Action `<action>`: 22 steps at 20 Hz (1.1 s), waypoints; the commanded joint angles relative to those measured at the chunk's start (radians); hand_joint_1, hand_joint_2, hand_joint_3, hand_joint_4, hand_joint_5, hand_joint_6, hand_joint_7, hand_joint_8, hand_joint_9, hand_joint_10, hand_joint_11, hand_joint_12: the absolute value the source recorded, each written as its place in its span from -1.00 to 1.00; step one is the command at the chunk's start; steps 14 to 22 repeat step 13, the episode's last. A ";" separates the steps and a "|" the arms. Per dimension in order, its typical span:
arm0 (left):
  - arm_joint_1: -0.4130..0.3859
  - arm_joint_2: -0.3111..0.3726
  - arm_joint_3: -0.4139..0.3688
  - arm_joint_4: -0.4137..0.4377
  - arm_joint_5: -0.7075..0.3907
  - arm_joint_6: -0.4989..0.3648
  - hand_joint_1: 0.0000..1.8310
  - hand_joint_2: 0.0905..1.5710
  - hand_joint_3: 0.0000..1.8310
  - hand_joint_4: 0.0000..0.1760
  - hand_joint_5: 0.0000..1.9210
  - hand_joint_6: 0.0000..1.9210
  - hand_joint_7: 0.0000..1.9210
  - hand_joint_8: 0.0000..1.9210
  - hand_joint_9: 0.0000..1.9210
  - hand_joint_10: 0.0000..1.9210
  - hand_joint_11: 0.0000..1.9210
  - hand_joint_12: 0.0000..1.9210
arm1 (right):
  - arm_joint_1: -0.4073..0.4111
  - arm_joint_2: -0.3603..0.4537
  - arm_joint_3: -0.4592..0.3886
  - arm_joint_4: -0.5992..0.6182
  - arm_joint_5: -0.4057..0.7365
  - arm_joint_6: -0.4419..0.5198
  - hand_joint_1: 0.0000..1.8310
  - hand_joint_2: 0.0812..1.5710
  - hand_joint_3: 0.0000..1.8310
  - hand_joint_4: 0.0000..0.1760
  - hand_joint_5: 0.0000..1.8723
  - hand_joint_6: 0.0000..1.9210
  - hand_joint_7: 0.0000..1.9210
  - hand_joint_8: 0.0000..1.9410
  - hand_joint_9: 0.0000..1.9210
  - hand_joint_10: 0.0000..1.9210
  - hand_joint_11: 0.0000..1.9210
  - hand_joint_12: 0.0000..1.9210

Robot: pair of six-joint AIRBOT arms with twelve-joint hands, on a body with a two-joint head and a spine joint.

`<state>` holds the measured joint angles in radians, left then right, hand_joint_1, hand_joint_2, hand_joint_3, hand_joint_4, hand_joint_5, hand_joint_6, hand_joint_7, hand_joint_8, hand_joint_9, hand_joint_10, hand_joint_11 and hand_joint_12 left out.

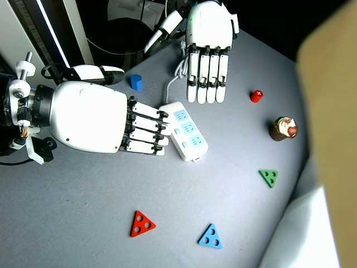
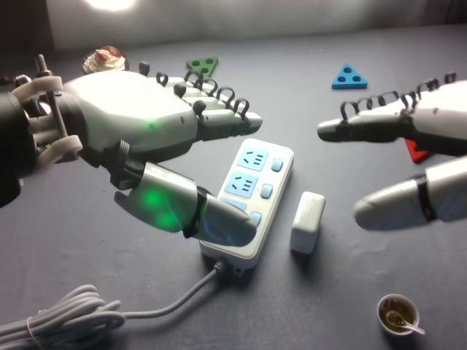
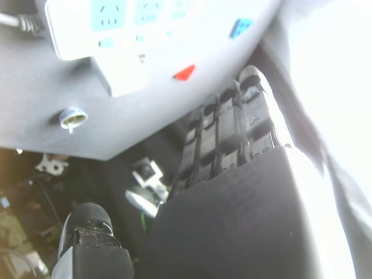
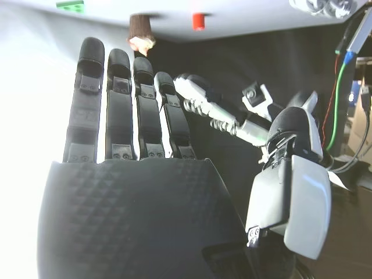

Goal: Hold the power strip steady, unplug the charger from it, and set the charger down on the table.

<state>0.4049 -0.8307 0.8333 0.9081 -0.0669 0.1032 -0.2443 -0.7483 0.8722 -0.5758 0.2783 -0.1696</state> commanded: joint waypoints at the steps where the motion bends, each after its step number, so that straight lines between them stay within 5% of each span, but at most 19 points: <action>1: -0.018 0.004 -0.002 -0.008 -0.065 -0.003 -1.00 0.13 -1.00 -1.00 -0.94 -1.00 -0.91 -1.00 -0.91 -1.00 -0.92 -0.99 | 0.010 0.017 -0.008 0.005 0.089 0.013 -0.80 0.20 -1.00 -1.00 -0.79 -0.99 -0.68 -0.99 -0.65 -0.99 -0.69 -0.73; 5: -0.034 0.004 -0.008 -0.010 -0.062 -0.003 -1.00 0.13 -1.00 -1.00 -0.95 -1.00 -0.91 -1.00 -0.92 -1.00 -0.92 -0.99 | 0.015 0.092 -0.064 -0.119 0.126 0.019 -0.79 0.21 -1.00 -1.00 -0.79 -0.99 -0.68 -0.99 -0.65 -0.99 -0.68 -0.71; 12: -0.057 0.024 -0.015 -0.013 -0.054 -0.003 -1.00 0.13 -1.00 -1.00 -0.94 -0.99 -0.89 -0.99 -0.90 -0.99 -0.89 -0.98 | 0.038 0.184 -0.082 -0.339 0.142 0.183 -0.91 0.24 -0.99 -1.00 -0.85 -1.00 -0.74 -1.00 -0.71 -0.99 -0.75 -0.71; 13: -0.059 0.028 -0.017 -0.013 -0.052 -0.003 -1.00 0.14 -1.00 -1.00 -0.94 -0.99 -0.89 -0.99 -0.90 -0.99 -0.89 -0.98 | 0.038 0.187 -0.077 -0.373 0.142 0.229 -0.80 0.19 -1.00 -1.00 -0.77 -0.99 -0.67 -0.99 -0.64 -0.99 -0.69 -0.67; 22: -0.059 0.028 -0.017 -0.013 -0.052 -0.003 -1.00 0.14 -1.00 -1.00 -0.94 -0.99 -0.89 -0.99 -0.90 -0.99 -0.89 -0.98 | 0.038 0.187 -0.077 -0.373 0.142 0.229 -0.80 0.19 -1.00 -1.00 -0.77 -0.99 -0.67 -0.99 -0.64 -0.99 -0.69 -0.67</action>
